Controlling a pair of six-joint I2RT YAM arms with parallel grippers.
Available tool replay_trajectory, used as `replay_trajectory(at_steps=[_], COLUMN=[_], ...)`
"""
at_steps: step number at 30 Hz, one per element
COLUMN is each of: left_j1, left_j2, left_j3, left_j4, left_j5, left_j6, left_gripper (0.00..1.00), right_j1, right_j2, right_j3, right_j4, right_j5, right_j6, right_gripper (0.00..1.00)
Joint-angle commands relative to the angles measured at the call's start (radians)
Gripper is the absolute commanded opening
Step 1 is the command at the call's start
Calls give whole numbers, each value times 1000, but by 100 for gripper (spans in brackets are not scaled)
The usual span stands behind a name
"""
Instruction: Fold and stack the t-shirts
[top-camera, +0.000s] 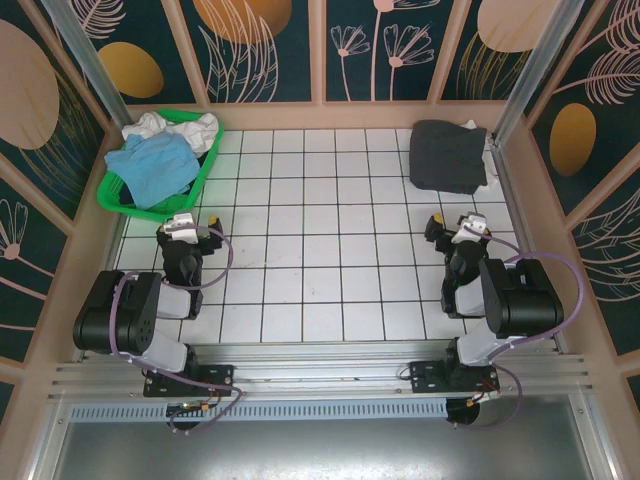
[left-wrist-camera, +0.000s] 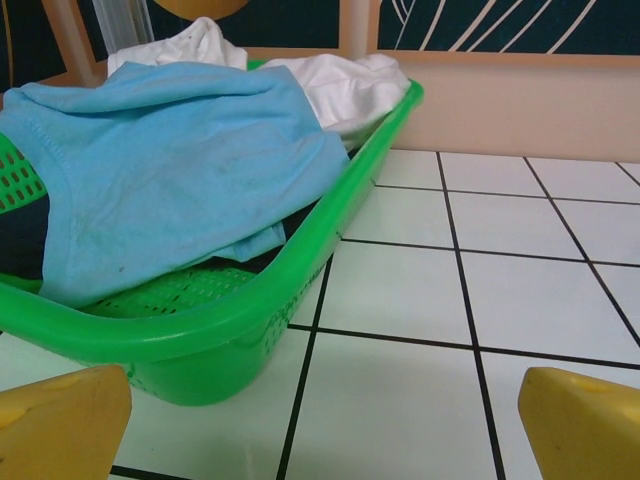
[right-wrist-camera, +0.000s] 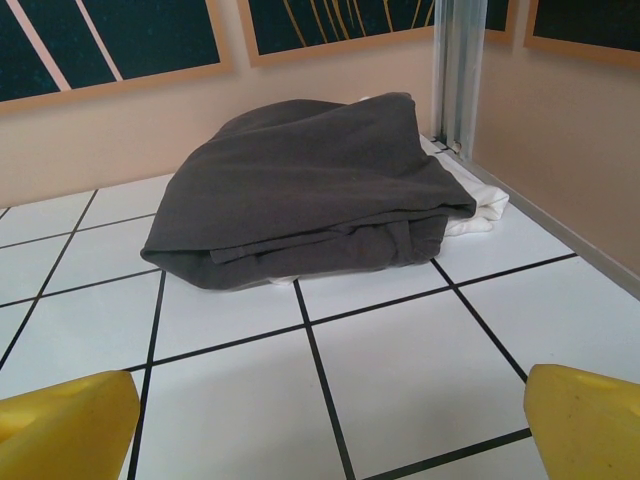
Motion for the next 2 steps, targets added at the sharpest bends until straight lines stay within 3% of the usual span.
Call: replay_trajectory(at_steps=[1, 2], left_j1=[9, 9], left_j2=[-2, 0], left_j3=[14, 13], left_j4=[44, 48], left_j5=[15, 14], left_j6=[-1, 0], left_gripper=[99, 99], right_j1=[-1, -2], right_j2=[-3, -3], right_j3=[21, 18], right_j4=[17, 19], right_j5=[-6, -8], right_j6=[3, 3], right_gripper=[99, 99])
